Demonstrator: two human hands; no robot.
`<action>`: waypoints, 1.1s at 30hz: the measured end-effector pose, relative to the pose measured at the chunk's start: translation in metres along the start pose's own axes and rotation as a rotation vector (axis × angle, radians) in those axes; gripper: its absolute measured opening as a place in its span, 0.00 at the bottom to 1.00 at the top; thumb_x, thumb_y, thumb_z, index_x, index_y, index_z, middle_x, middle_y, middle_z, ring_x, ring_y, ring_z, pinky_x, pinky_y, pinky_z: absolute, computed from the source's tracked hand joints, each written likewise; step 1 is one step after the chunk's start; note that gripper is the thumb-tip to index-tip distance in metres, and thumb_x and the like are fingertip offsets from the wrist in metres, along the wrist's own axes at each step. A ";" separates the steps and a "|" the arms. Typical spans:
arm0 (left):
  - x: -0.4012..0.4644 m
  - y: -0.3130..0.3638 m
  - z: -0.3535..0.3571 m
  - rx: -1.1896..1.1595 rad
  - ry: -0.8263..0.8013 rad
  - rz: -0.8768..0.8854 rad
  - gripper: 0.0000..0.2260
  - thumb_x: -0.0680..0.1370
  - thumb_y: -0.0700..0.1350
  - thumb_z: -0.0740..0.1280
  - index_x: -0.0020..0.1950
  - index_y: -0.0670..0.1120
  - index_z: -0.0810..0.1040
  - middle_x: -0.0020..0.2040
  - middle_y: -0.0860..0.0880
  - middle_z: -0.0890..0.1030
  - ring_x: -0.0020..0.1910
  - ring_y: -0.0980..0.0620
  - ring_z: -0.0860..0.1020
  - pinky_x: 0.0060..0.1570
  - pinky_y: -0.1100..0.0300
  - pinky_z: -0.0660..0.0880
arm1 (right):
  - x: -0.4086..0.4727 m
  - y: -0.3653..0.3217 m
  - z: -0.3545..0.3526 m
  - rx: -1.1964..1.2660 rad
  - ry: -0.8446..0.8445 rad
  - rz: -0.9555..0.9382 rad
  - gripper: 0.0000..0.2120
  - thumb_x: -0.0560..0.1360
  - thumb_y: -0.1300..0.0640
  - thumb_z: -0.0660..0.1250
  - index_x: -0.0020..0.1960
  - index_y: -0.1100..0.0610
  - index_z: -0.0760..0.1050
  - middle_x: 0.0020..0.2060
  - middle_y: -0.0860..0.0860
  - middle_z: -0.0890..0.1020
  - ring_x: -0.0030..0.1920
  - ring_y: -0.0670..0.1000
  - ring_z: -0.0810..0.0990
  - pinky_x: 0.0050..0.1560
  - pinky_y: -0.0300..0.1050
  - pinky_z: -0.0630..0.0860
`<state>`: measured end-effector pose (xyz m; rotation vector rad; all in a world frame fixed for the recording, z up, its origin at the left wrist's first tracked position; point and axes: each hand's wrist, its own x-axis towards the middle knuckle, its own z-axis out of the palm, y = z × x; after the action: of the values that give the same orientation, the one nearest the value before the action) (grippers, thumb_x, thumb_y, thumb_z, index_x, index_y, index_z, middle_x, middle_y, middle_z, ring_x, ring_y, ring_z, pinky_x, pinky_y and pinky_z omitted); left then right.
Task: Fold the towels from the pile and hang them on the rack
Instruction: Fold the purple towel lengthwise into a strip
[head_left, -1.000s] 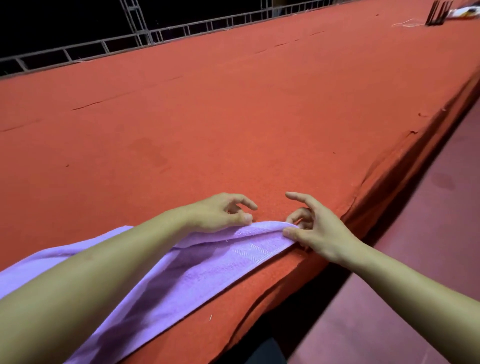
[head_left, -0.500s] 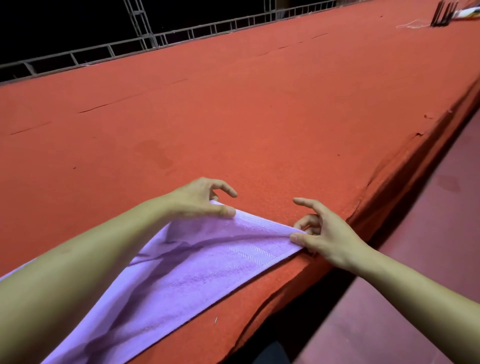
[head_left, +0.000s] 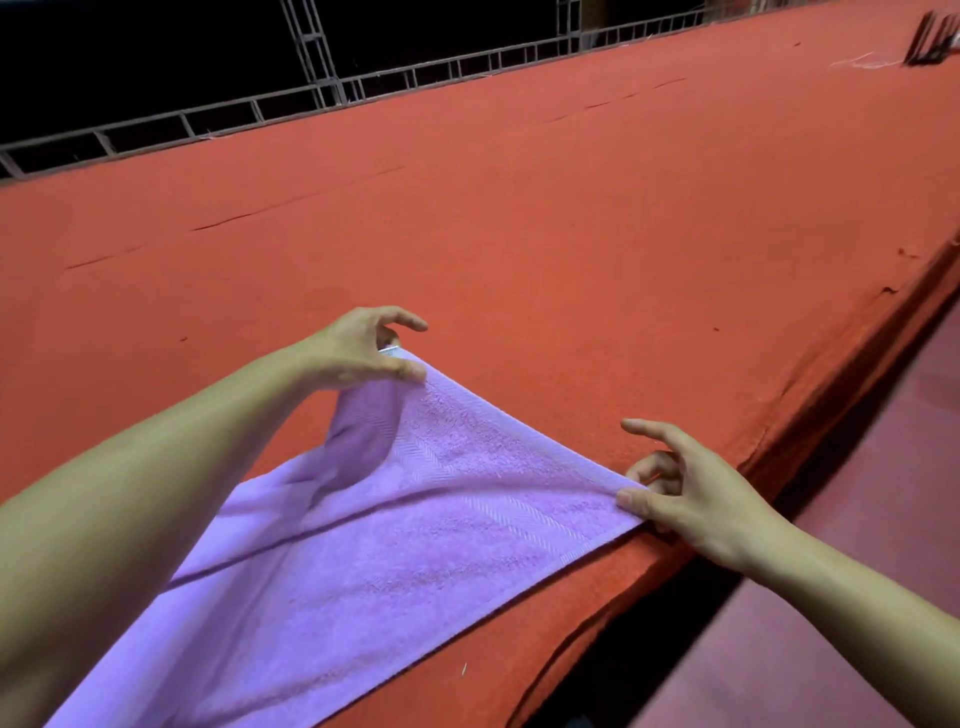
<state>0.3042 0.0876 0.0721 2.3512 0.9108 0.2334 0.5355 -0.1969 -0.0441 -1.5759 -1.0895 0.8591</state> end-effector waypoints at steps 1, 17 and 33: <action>0.004 -0.002 -0.004 -0.002 0.014 0.000 0.21 0.71 0.39 0.76 0.60 0.50 0.75 0.40 0.58 0.74 0.38 0.61 0.72 0.38 0.71 0.66 | 0.000 0.000 -0.001 0.000 0.000 0.004 0.32 0.71 0.66 0.74 0.68 0.45 0.67 0.40 0.55 0.82 0.32 0.50 0.75 0.32 0.41 0.74; 0.047 -0.043 -0.003 -0.052 0.482 -0.038 0.24 0.65 0.45 0.81 0.59 0.53 0.78 0.40 0.50 0.81 0.36 0.54 0.77 0.30 0.71 0.71 | 0.001 -0.013 0.000 -0.012 0.059 0.046 0.33 0.70 0.65 0.76 0.69 0.47 0.67 0.37 0.51 0.80 0.31 0.48 0.75 0.33 0.38 0.73; 0.155 -0.070 0.067 0.075 0.313 -0.119 0.23 0.67 0.53 0.78 0.60 0.58 0.75 0.42 0.61 0.83 0.48 0.57 0.80 0.52 0.56 0.75 | 0.032 0.002 -0.025 -0.566 0.205 -0.045 0.37 0.66 0.60 0.79 0.68 0.40 0.66 0.43 0.41 0.77 0.32 0.44 0.76 0.39 0.30 0.70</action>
<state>0.4058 0.1988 -0.0310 2.3575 1.2213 0.5380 0.5699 -0.1757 -0.0402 -2.0393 -1.2777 0.3544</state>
